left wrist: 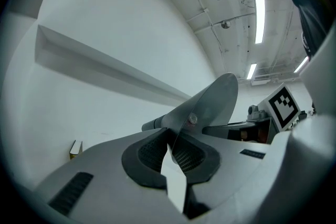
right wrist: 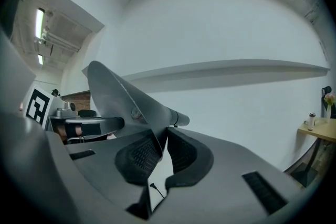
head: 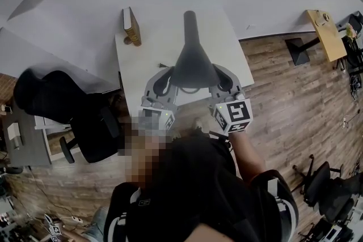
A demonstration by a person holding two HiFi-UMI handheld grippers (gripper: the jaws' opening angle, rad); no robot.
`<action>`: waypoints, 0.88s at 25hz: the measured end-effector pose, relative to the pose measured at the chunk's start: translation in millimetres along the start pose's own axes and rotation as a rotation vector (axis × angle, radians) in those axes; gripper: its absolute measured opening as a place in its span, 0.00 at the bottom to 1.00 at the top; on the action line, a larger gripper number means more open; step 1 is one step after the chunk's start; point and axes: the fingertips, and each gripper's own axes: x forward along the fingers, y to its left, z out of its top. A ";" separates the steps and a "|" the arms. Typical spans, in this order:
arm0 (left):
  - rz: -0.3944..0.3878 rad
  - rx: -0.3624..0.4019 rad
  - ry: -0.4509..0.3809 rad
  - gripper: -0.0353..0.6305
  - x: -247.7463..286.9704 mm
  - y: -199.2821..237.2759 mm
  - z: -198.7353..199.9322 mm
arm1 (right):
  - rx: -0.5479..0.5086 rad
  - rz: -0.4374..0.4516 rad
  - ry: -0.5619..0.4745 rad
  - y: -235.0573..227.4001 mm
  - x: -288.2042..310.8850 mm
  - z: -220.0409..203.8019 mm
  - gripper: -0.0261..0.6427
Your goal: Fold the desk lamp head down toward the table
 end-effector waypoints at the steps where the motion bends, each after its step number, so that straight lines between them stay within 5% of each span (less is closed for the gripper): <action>1: -0.002 -0.002 0.004 0.11 -0.9 0.0 -4.0 | 0.002 0.001 0.003 0.1 -0.1 -3.3 0.08; 22: -0.012 0.005 0.056 0.11 -2.4 3.3 -50.5 | -0.048 -0.017 0.060 -2.1 2.9 -42.6 0.07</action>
